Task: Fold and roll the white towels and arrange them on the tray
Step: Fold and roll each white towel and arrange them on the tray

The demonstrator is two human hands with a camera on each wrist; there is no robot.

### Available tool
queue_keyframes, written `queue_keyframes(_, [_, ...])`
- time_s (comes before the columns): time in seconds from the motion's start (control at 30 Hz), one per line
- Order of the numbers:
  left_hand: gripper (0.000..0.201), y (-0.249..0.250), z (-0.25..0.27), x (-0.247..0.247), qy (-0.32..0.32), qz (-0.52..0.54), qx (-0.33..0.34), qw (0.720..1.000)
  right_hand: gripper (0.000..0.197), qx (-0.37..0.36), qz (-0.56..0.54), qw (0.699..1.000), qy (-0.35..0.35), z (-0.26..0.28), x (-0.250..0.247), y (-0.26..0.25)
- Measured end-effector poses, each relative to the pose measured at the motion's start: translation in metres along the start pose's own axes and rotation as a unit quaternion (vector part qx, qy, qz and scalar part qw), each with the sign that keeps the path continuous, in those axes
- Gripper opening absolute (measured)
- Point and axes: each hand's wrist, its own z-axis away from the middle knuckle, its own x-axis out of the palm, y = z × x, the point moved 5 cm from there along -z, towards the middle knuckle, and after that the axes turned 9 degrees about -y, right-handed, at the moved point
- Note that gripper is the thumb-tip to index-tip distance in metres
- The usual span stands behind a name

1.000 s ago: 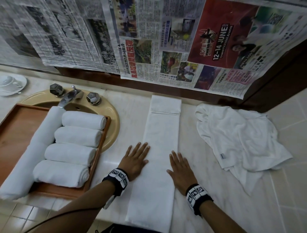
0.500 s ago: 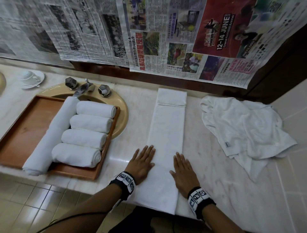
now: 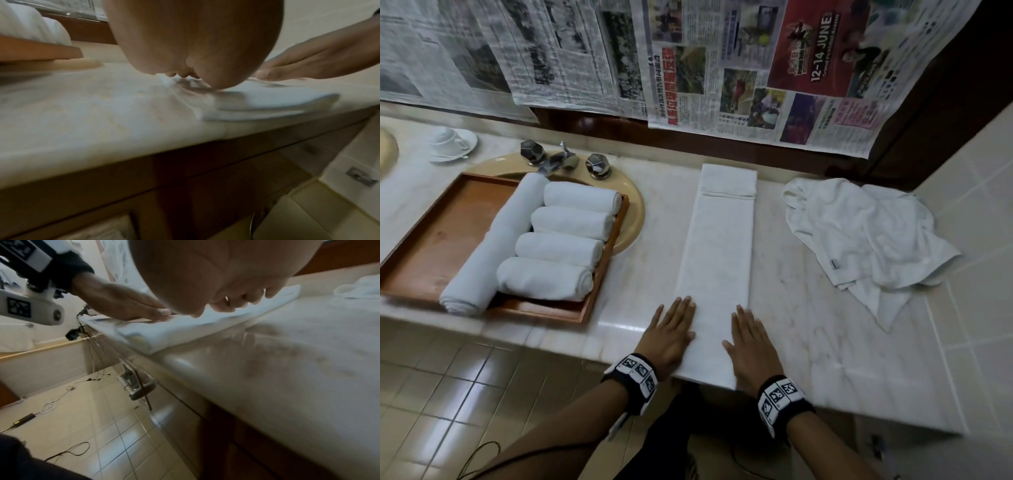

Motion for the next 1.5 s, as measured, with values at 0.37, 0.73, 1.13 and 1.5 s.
queue_keyframes(0.37, [0.072,-0.002,0.065,0.036,0.021,0.003,0.052,0.998,0.075,-0.053,-0.009,0.999,0.006,0.063,0.02,0.001])
queue_keyframes(0.73, [0.031,0.01,0.064,-0.006,0.044,0.064,0.103,0.992,0.034,-0.102,-0.043,0.994,0.011,0.065,0.011,-0.015])
queue_keyframes(1.13, [0.027,-0.009,0.039,-0.019,-0.047,0.173,0.004,0.984,0.013,0.03,-0.274,0.961,-0.011,0.047,-0.01,0.01])
queue_keyframes(1.5, [0.022,-0.002,0.04,-0.025,-0.017,0.048,0.03,0.998,0.033,0.031,-0.112,0.993,0.02,0.041,-0.005,-0.013])
